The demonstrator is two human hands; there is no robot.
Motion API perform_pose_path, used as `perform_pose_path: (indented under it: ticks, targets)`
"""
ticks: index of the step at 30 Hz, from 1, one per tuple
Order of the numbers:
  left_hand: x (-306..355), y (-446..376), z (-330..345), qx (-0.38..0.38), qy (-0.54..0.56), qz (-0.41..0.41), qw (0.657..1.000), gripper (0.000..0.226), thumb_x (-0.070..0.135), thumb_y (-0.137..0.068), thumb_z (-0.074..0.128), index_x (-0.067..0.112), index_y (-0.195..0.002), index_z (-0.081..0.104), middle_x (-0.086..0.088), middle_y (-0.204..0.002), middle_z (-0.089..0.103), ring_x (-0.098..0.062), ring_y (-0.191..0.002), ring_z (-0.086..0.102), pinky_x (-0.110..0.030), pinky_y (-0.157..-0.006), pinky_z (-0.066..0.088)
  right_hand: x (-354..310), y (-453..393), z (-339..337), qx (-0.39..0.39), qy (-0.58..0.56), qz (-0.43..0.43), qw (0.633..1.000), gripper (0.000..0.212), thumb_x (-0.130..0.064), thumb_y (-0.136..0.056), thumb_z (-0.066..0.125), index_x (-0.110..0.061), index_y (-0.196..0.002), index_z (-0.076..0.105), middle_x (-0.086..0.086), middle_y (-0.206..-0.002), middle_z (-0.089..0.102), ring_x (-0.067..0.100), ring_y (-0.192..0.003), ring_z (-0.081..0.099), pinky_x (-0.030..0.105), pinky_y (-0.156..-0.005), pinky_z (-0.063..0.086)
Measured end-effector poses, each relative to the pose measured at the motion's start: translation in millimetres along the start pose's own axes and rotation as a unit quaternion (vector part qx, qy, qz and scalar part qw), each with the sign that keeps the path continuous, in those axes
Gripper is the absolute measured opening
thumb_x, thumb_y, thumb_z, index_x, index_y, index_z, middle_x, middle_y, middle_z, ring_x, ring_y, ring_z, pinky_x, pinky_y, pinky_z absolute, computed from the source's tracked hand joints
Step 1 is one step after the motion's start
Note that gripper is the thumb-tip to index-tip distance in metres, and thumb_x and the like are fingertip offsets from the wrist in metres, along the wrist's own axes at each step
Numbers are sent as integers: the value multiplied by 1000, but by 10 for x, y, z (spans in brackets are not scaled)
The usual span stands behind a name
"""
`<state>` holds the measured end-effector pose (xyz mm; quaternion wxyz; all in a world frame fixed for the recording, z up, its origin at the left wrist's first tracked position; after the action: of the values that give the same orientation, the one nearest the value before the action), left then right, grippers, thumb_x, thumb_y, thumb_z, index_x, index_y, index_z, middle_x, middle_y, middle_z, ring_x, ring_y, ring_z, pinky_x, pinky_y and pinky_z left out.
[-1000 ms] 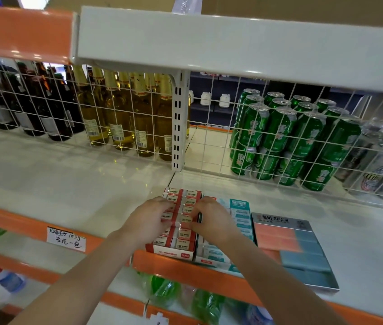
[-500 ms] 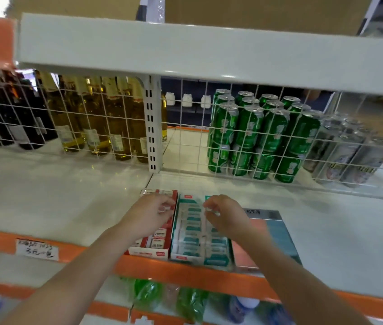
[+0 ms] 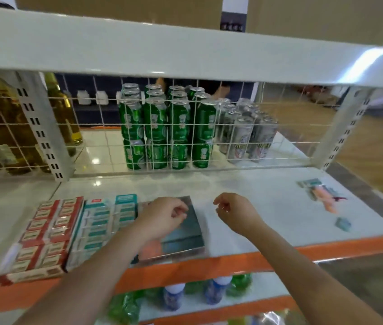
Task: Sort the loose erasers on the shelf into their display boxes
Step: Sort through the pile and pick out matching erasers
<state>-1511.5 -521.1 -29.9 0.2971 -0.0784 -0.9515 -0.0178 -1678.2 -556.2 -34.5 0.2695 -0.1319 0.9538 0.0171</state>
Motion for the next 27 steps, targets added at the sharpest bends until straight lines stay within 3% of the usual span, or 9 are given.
perform_pose_path:
  ticks: [5,12,17,20,27]
  targets:
    - [477,-292,416,-34,-35,48,998,18,22,-90,55,14,-103,67,0,-103,65,-9,-85,54,-19,-72,40,623,149,-312,11,11,37,999,25,-11,-87,54,-13,-110,63,7,-103,62,20,-93,57,21,-73,37]
    - [900,-635,988,-94,-69,79,990,19,24,-92,53,14,-101,66,-1,-105,64,-16,-95,58,-28,-82,45,1356,307,-693,24,32,83,996,27,-13,-87,53,-15,-112,63,4,-104,63,18,-96,57,19,-72,35]
    - [1209,-919,1268,-67,-110,86,988,20,25,-91,50,19,-103,65,1,-110,64,-16,-103,57,-24,-82,42,1868,385,-961,40,32,124,991,28,-14,-88,53,-16,-114,61,3,-108,62,17,-99,57,22,-80,41]
    - [1403,-1101,1419,-47,-128,90,987,27,29,-92,47,21,-114,60,0,-119,57,-18,-111,53,-27,-91,42,2170,423,-1129,55,44,151,986,28,-16,-89,54,-17,-116,60,1,-112,61,15,-101,57,21,-81,41]
    - [1820,-1461,1787,-63,-106,90,988,35,30,-92,49,20,-125,52,-4,-127,50,-22,-117,49,-31,-97,40,2828,416,-1434,108,44,221,968,34,-25,-85,62,-14,-117,59,4,-116,59,18,-101,57,23,-80,40]
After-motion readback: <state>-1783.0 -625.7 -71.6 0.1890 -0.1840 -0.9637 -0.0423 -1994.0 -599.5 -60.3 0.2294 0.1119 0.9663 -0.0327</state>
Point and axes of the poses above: each hand's wrist, its own y-axis away from the middle knuckle, its own z-axis out of the palm, x = y × z, the point moved 7 cm from there along -y, towards the middle knuckle
